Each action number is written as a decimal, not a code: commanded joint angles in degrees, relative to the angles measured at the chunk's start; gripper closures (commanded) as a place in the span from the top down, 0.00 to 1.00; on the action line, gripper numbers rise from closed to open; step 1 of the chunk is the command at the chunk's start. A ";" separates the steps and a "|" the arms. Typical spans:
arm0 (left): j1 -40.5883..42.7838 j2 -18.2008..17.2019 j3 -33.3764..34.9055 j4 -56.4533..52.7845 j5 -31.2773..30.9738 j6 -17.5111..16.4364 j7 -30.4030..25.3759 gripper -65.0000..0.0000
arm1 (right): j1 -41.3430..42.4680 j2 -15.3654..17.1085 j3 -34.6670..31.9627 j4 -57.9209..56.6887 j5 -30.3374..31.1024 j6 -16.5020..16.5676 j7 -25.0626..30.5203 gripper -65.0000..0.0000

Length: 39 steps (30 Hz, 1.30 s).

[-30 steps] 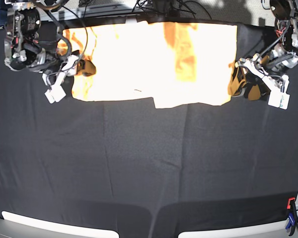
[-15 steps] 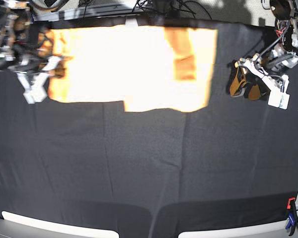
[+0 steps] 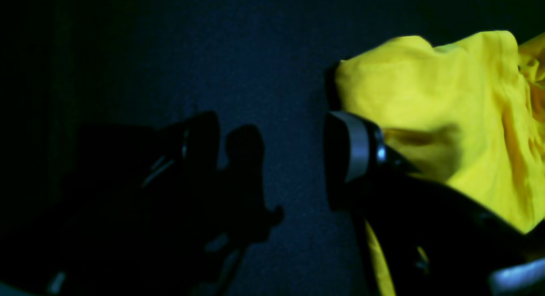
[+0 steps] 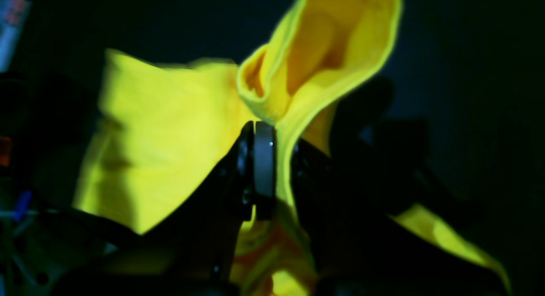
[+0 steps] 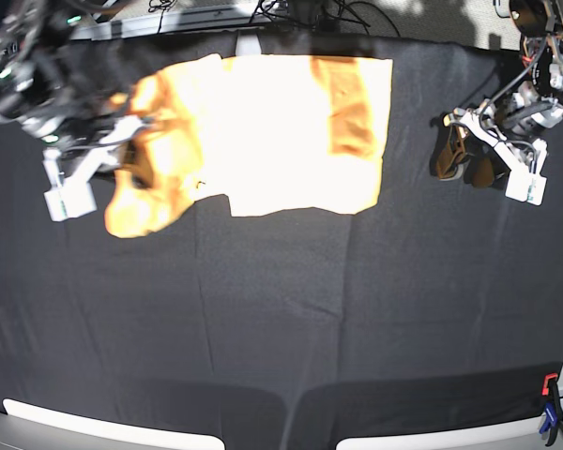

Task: Layout the t-shirt on the table in an organized manner, then fold the t-shirt properly
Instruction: 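Grasp the strip end with the right gripper and fold it toward the left gripper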

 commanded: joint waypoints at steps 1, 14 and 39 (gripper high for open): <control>-0.31 -0.66 -0.26 1.09 -0.94 -0.37 -1.42 0.56 | 0.31 -1.01 -0.33 2.27 1.03 -0.15 1.60 0.00; -0.11 -1.79 -0.26 1.09 -0.96 -0.35 -1.36 0.56 | 3.23 -17.88 -27.78 4.26 -24.87 -5.64 8.81 0.00; 2.36 -8.09 -0.37 1.11 -5.92 -0.35 -2.32 0.56 | 9.70 -17.88 -53.83 -11.65 -21.00 -9.81 10.78 0.38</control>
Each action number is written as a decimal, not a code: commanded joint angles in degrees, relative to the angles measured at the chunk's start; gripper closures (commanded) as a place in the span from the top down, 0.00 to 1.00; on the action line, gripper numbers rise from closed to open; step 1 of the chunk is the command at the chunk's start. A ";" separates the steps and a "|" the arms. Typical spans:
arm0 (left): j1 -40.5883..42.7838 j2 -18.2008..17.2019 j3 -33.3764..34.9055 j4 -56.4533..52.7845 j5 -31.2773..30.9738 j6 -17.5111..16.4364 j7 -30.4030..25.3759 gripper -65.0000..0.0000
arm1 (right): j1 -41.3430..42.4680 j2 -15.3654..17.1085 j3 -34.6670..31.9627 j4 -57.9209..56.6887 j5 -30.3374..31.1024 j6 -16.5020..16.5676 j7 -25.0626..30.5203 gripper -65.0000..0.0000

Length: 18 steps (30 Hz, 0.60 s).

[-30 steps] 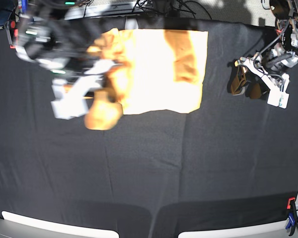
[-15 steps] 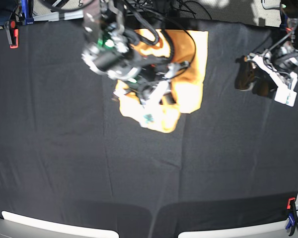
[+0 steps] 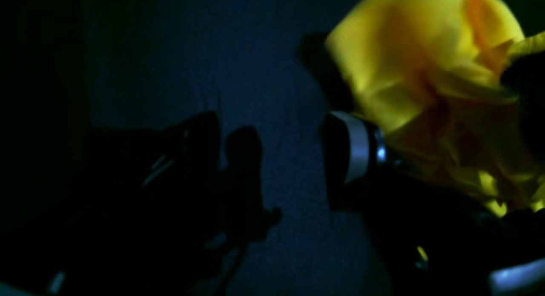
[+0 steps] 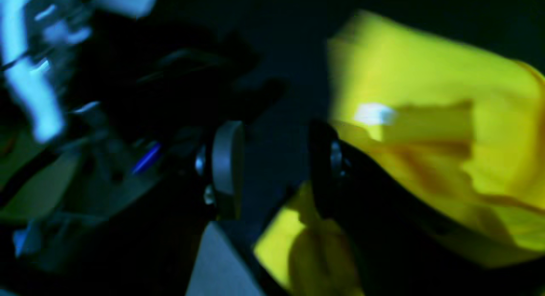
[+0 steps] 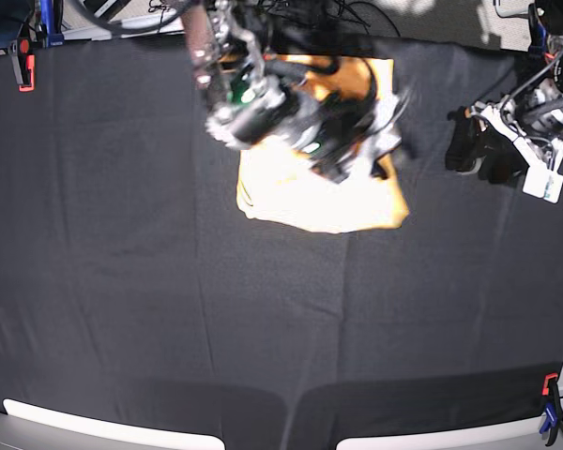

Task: Layout the t-shirt on the table in an organized manner, then fold the t-shirt properly
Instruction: 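Grasp the strip end with the right gripper and fold it toward the left gripper, then press the folded end down onto the stack with the right gripper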

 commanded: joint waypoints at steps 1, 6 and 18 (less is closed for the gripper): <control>-0.13 -0.66 -0.37 1.11 -0.90 -0.35 -1.20 0.56 | 0.70 -0.60 -0.85 1.03 2.14 1.44 1.22 0.38; -0.11 -0.66 -0.37 1.11 -0.90 -0.33 -1.46 0.56 | 0.79 -0.60 -0.70 6.45 0.52 2.58 0.17 0.38; -0.11 -0.66 -0.37 1.09 -0.90 -0.33 -1.60 0.56 | -3.08 0.33 13.31 13.51 -13.11 2.34 -3.80 0.38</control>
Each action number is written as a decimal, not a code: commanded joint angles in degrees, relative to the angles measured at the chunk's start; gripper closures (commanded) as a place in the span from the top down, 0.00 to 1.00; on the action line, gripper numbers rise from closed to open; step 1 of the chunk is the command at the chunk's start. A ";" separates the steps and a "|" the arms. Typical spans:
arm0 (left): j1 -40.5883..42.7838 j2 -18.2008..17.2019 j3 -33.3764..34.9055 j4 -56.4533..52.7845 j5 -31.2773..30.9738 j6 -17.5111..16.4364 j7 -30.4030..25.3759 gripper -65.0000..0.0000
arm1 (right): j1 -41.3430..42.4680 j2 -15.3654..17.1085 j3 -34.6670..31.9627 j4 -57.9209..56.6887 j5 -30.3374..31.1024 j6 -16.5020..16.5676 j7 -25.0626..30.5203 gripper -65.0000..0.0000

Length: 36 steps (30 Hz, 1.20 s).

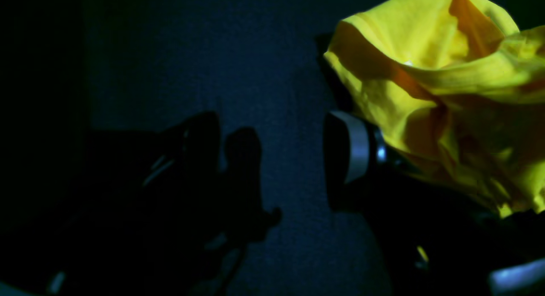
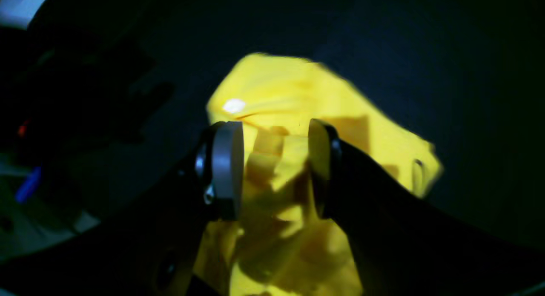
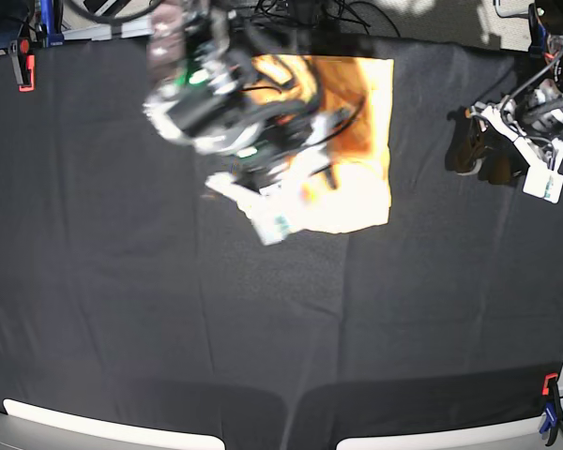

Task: Layout the t-shirt on the table in an organized manner, then fold the t-shirt properly
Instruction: 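Press the folded end down onto the stack with the right gripper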

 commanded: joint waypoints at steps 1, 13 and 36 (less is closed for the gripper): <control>-0.11 -0.63 -0.39 1.09 -0.94 -0.33 -1.38 0.56 | -0.02 0.09 0.90 1.27 1.20 0.35 0.72 0.38; -0.11 -0.63 -0.39 1.09 -0.96 -0.31 -1.40 0.55 | -0.07 1.07 2.71 1.27 0.74 0.42 0.52 0.18; -0.09 -0.66 -0.39 1.09 -0.92 -0.33 -0.85 0.55 | -0.85 1.88 -0.22 4.15 -6.93 0.63 3.15 0.47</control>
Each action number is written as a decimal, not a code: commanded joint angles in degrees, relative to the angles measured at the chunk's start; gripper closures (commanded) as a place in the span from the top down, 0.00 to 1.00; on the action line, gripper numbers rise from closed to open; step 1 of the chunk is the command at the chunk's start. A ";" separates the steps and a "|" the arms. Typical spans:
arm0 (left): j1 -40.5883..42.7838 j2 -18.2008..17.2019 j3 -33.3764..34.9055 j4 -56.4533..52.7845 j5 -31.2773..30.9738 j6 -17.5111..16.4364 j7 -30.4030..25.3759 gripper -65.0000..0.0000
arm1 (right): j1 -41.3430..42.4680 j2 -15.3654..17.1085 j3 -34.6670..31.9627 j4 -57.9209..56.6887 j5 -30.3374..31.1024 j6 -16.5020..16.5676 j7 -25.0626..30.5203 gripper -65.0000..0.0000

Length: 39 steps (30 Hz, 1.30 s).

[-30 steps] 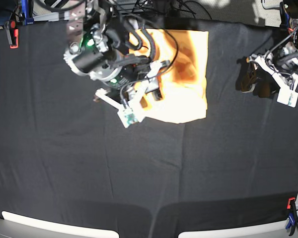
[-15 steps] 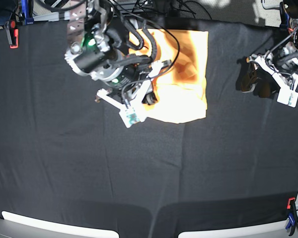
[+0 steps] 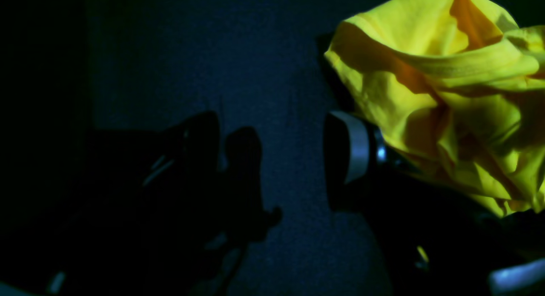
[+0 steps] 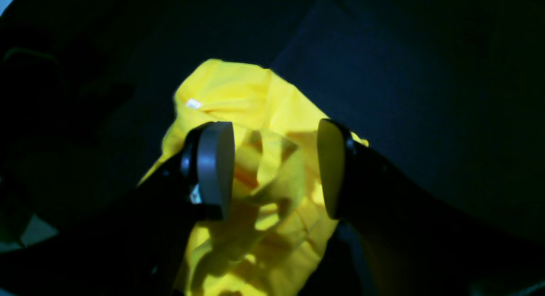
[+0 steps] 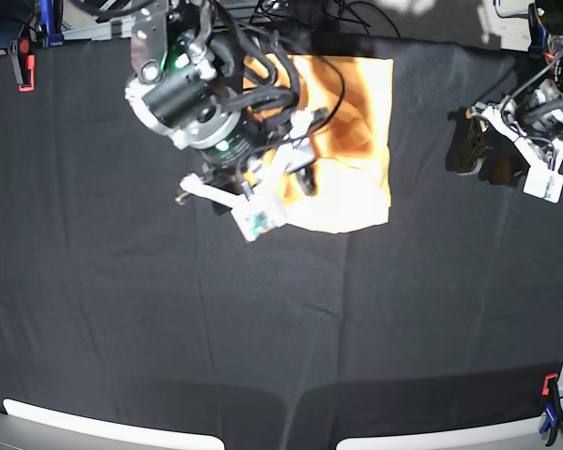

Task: Layout the t-shirt on the table in an organized manner, then fold the t-shirt properly
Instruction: 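Press the folded end down onto the stack with the right gripper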

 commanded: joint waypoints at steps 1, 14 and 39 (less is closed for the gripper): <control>-0.11 -0.63 -0.39 1.09 -0.92 -0.28 -0.68 0.55 | 0.52 -0.17 0.68 -0.37 0.42 0.22 1.05 0.47; -0.13 -0.63 -0.39 1.09 -0.94 -0.28 -0.39 0.55 | 2.58 -0.20 3.23 -7.69 3.69 0.20 0.02 0.45; -0.13 -0.63 -0.39 1.09 -0.90 -0.26 -1.60 0.55 | -3.37 -0.52 -21.99 2.82 -0.31 0.17 -2.56 0.00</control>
